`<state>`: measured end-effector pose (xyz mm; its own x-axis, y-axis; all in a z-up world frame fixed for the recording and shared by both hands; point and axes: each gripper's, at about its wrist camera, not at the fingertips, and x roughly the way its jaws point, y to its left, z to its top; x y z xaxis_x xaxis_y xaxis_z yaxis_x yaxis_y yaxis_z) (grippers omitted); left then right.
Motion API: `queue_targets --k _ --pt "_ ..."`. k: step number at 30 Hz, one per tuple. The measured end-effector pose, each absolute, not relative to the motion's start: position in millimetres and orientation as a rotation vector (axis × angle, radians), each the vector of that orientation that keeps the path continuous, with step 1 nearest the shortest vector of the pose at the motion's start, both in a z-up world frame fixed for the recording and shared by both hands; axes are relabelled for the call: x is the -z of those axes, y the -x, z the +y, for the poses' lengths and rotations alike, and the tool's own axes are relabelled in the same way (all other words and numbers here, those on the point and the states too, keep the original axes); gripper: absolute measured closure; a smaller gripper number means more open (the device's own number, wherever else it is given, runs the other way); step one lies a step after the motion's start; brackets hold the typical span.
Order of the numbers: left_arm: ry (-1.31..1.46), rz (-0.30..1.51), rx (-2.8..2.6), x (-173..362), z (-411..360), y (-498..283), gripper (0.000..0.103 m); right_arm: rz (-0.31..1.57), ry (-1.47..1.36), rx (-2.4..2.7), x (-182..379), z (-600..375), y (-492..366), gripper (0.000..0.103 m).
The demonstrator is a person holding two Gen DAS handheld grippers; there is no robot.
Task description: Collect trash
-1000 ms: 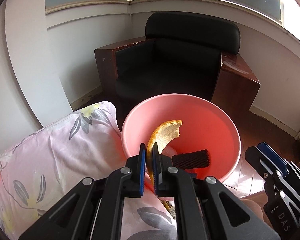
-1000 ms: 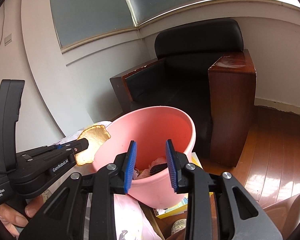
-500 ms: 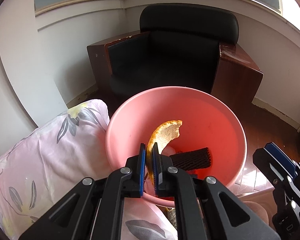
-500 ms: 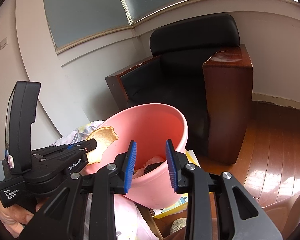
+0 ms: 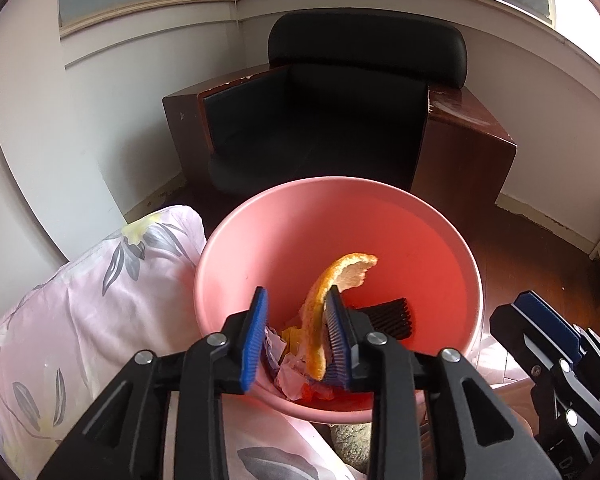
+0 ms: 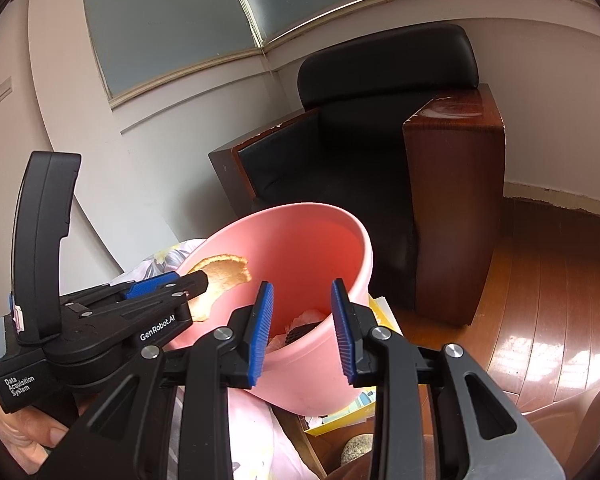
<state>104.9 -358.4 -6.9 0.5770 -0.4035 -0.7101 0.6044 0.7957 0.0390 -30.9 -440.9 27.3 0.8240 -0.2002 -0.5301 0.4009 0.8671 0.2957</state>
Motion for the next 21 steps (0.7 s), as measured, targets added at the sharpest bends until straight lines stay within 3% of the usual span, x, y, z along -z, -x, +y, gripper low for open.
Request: queue_targets --k 8,21 --pt "-0.289 0.702 0.637 -3.4 -356.1 -96.5 0.054 0.508 -0.409 0.328 -27.6 -438.5 32.1 0.072" --pt "-0.267 0.675 0.661 -17.0 -346.5 -86.2 0.053 0.502 -0.396 0.328 -32.2 -432.5 35.3 0.072"
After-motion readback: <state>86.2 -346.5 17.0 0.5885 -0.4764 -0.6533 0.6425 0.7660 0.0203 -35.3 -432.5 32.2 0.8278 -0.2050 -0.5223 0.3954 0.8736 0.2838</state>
